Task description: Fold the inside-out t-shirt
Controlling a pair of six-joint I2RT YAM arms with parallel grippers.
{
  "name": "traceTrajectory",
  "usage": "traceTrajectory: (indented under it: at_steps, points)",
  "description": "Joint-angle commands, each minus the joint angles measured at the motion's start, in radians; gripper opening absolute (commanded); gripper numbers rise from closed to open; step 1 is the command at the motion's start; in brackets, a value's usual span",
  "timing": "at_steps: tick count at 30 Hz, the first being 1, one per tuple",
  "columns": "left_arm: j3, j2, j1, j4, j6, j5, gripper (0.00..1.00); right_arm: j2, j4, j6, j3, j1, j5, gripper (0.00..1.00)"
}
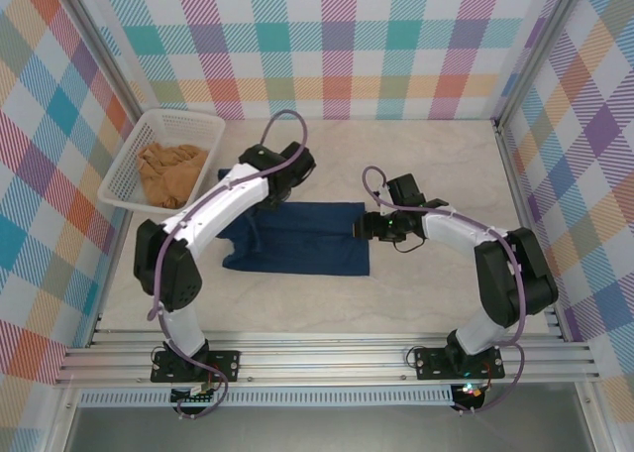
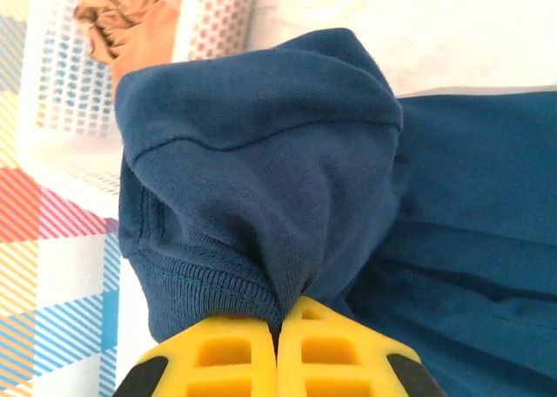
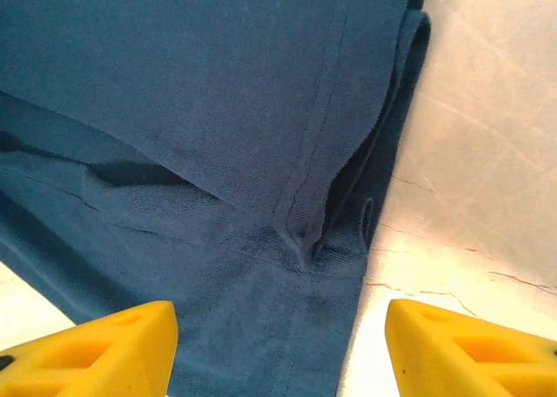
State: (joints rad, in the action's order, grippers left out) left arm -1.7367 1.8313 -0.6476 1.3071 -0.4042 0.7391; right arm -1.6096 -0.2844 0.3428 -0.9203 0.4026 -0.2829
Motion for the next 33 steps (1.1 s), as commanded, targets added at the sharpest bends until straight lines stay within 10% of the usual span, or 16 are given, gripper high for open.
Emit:
traceTrajectory:
  at_steps: [1, 33]
  points:
    - [-0.089, 0.046, -0.046, 0.063, -0.025, -0.027, 0.0, -0.041, 0.036, 0.037, 0.02, 0.004, -0.072, 0.64]
    - [-0.204, 0.108, -0.126, -0.037, 0.068, -0.377, 0.0, -0.148, 0.07, 0.079, 0.02, 0.004, -0.101, 0.6]
